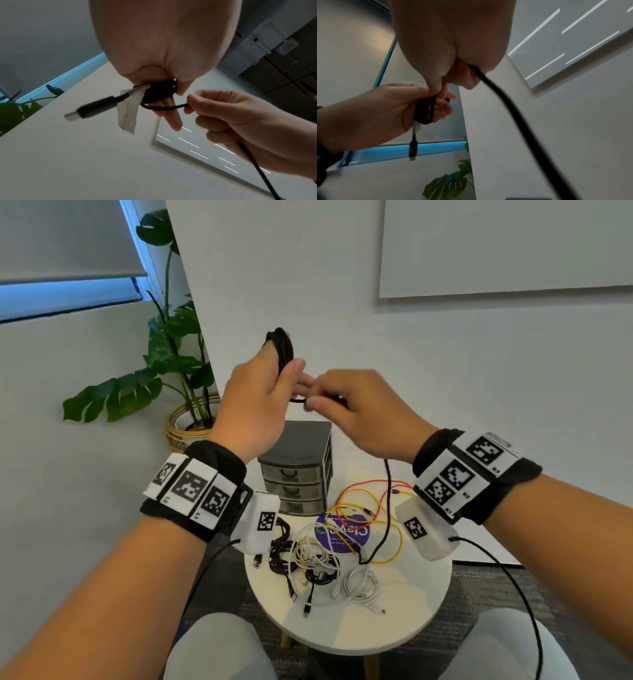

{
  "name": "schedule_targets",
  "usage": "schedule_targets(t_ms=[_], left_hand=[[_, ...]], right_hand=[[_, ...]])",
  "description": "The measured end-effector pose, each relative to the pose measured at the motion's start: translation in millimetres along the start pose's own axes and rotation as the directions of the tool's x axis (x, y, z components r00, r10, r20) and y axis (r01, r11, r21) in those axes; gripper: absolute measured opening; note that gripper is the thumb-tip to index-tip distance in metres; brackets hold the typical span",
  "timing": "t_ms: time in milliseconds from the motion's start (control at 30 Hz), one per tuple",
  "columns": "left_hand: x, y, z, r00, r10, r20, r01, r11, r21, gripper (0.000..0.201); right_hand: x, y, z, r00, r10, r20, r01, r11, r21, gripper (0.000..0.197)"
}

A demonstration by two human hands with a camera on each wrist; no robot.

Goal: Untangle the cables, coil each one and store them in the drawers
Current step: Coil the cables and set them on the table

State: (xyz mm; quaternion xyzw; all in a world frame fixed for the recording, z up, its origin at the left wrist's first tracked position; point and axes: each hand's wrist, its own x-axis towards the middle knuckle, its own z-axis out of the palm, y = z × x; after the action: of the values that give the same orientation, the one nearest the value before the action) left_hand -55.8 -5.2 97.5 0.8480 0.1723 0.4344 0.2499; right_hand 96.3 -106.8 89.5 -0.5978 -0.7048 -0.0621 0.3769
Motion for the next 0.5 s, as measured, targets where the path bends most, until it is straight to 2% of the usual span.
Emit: schedule_targets(t_ms=[67, 133, 233, 300, 367, 433, 500], left_hand=[[0, -1, 1, 0.995, -0.007, 0.096, 0.002, 0.999, 0.047, 0.029], [-4, 2, 0, 0.981, -0.031, 0.194, 0.042, 0.998, -0.050, 0.037], [-9, 10, -1, 0.941, -0.133, 0.311, 0.205, 0.955, -0.214, 0.058], [-12, 9, -4, 0.895, -0.147, 0.422, 0.325, 0.862, -0.388, 0.058], [-16, 7, -7, 0.856, -0.073, 0.511, 0.388, 0.744, -0.544, 0.049], [-17, 8, -8, 0.865, -0.002, 0.502, 0.395, 0.619, -0.679, 0.046], [-14, 12, -7, 0.909, 0.012, 0.416, 0.354, 0.506, -0.787, 0.044]], right_hand=[[2, 3, -6, 0.993, -0.042, -0.113, 0.033, 0.996, -0.080, 0.023], [5, 0, -14, 0.985, -0.109, -0.135, 0.091, 0.987, -0.131, 0.027], [6, -1, -24, 0.978, -0.159, -0.138, 0.132, 0.974, -0.184, 0.032], [3, 8, -29, 0.973, -0.148, -0.179, 0.106, 0.968, -0.226, 0.034], [-5, 20, -29, 0.966, -0.095, -0.242, 0.042, 0.976, -0.213, 0.035], [-16, 31, -22, 0.963, 0.005, -0.268, -0.045, 0.988, -0.146, 0.036], [-32, 37, -5, 0.980, 0.111, -0.163, -0.124, 0.990, -0.068, 0.034]])
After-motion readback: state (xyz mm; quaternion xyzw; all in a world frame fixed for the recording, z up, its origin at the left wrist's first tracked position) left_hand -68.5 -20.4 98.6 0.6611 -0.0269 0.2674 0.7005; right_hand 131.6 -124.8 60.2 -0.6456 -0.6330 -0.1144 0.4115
